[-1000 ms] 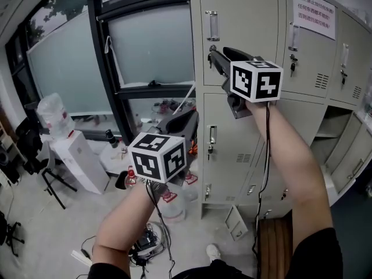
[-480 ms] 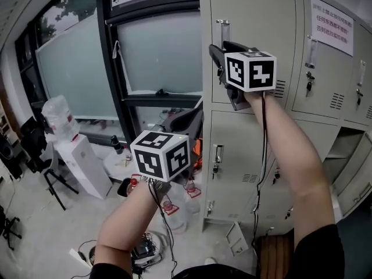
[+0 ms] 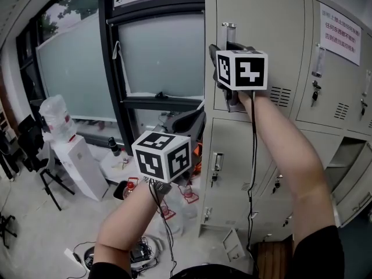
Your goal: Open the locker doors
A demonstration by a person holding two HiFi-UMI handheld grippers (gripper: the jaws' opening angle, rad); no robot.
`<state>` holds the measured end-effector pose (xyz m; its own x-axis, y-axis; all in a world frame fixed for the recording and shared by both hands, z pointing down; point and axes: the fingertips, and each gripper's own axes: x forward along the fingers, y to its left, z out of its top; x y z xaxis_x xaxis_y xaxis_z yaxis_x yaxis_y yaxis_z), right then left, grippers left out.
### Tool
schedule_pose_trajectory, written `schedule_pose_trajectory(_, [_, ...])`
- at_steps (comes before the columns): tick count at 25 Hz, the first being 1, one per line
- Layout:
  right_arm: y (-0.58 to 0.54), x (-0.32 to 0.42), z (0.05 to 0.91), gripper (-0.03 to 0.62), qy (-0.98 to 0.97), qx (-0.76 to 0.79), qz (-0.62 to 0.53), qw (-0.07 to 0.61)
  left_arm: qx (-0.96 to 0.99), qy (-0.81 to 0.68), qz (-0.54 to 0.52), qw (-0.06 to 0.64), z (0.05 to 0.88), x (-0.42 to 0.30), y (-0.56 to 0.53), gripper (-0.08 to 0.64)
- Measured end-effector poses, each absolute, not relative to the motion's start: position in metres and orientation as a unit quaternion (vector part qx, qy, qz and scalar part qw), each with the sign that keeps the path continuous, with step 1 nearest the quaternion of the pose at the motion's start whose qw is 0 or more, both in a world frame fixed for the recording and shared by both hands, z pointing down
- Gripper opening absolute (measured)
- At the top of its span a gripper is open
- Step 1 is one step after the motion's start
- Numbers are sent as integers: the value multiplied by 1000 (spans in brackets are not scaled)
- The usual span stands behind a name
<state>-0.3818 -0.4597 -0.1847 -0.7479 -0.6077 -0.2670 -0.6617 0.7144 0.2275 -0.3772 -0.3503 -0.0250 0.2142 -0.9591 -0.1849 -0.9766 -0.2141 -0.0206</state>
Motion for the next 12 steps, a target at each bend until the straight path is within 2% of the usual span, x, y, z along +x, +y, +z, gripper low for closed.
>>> schedule_pose_trajectory(5, [-465, -386, -188, 181, 908, -382, 144, 92, -776, 624, 66, 64, -22, -380, -349, -2])
schedule_pose_trajectory(8, [-467, -384, -188, 155, 903, -391, 148, 96, -773, 628, 66, 62, -19, -385, -345, -2])
schedule_pose_trajectory(12, [-465, -384, -187, 166, 903, -391, 153, 91, -770, 632, 63, 58, -16, -389, -340, -2])
